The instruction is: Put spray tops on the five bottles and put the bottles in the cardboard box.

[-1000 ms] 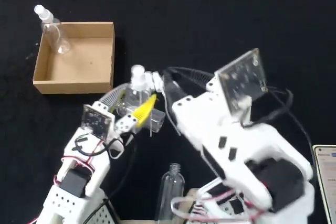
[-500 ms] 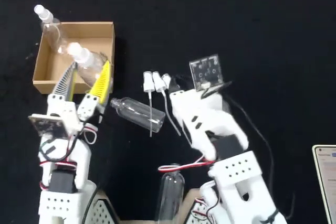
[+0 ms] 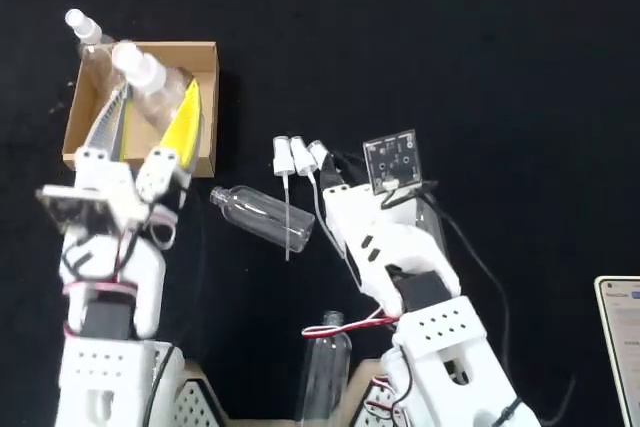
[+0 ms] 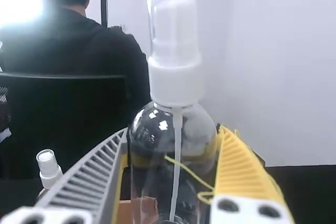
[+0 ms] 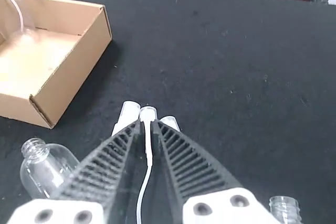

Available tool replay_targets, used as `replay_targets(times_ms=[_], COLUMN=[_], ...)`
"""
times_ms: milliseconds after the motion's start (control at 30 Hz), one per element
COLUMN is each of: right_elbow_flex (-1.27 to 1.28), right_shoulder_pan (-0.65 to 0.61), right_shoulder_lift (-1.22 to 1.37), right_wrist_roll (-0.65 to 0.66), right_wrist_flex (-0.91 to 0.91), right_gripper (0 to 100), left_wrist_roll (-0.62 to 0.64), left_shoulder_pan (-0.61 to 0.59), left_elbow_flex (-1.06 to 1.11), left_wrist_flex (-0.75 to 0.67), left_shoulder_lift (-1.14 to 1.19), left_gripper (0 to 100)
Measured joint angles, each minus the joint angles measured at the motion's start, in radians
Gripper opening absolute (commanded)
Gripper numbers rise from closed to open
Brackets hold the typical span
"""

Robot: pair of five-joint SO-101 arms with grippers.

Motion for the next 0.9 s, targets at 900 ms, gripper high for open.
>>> replay_targets(times_ms=[900], right_elbow_flex=[0.008], right_shoulder_pan=[0.0], right_shoulder_lift=[0.0], right_wrist_roll=[0.0], right_wrist_flex=[-0.031], right_gripper=[2.2], left_wrist_roll=[0.0], left_shoulder_pan=[-0.1], left_elbow_flex=[-0.399], left_wrist_flex=[-0.732], left_shoulder_lift=[1.359], left_gripper=[17])
